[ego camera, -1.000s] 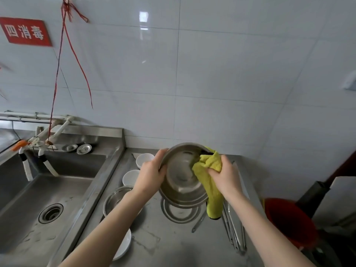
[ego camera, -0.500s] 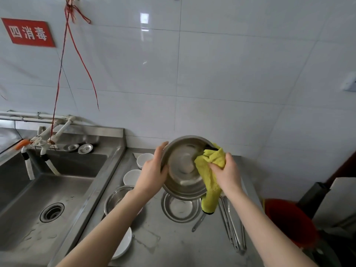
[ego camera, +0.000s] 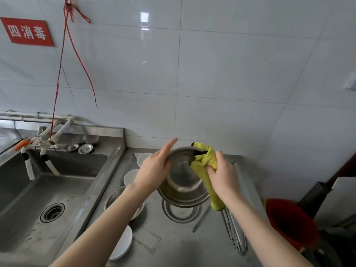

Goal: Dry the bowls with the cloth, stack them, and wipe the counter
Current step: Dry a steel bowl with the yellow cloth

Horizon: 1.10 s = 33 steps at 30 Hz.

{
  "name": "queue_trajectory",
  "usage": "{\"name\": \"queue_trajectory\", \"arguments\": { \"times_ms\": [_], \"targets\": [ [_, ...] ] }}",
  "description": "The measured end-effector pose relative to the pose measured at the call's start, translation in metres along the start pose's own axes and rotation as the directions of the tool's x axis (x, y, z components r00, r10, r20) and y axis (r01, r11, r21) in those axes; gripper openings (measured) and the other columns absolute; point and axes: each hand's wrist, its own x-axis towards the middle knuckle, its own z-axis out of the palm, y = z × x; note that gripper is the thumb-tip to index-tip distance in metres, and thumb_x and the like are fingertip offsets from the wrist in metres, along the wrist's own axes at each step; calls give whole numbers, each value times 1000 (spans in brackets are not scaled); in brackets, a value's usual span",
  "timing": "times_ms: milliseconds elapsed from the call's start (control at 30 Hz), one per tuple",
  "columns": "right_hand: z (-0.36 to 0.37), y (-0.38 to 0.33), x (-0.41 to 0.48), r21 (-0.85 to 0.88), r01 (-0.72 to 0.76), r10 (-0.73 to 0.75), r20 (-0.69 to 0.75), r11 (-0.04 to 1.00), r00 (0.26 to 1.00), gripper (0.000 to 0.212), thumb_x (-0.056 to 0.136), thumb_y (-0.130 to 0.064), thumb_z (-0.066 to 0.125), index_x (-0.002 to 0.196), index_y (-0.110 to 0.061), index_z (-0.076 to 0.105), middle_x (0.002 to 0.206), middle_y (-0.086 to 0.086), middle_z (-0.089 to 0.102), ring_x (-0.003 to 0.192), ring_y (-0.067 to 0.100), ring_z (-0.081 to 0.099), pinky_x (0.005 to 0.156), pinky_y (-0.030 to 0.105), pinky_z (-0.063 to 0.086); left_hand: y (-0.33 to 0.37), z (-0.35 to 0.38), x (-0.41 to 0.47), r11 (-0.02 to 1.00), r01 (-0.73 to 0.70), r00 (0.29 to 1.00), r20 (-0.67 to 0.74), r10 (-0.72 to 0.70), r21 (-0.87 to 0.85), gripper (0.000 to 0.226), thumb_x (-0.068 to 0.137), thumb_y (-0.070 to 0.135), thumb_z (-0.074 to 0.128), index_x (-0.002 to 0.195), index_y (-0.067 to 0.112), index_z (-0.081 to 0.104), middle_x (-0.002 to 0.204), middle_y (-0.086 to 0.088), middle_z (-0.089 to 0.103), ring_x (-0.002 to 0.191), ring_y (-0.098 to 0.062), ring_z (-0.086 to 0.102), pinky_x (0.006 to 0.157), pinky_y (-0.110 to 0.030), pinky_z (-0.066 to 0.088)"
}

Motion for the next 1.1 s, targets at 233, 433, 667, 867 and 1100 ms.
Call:
{"name": "queue_trajectory", "arguments": {
  "times_ms": [233,433,667,867,1100],
  "targets": [
    [6,12,0,149,-242,233,76,959,969,23,85,-28,68,93,-15,51,85,-1,61,76,21,60,54,27,38,-2,10,-18,983,119,992,-21,-123,-142,73,90,0,47,149,40,31,106,-7,69,87,-29,63,74,-32,46],
    [0,-2,-3,-104,104,-87,156,989,984,13,88,-26,58,97,-22,50,81,-7,58,70,19,55,51,29,33,4,7,-1,955,-240,947,258,191,174,83,92,3,51,143,59,17,108,1,66,78,-23,62,64,-38,51],
    [-3,3,4,64,-143,142,21,988,990,17,89,-21,61,100,-16,49,81,-6,51,73,19,49,60,30,36,-2,12,-11,1000,29,997,-70,-30,-10,66,90,15,58,146,38,33,127,1,63,99,-27,63,77,-36,52],
    [-3,9,0,56,-187,184,64,981,981,21,86,-25,65,97,-17,49,84,-6,52,77,22,54,59,28,34,-3,14,-18,994,13,998,-60,-19,-106,70,88,-3,52,143,38,41,122,1,66,101,-20,61,81,-22,45],
    [2,-1,2,-185,199,-175,138,962,975,11,88,-17,56,97,-19,51,83,-6,60,72,21,58,54,30,37,1,19,-6,995,-84,993,88,79,53,65,94,14,55,143,49,29,117,10,68,94,-26,67,72,-41,54]
  ]
}}
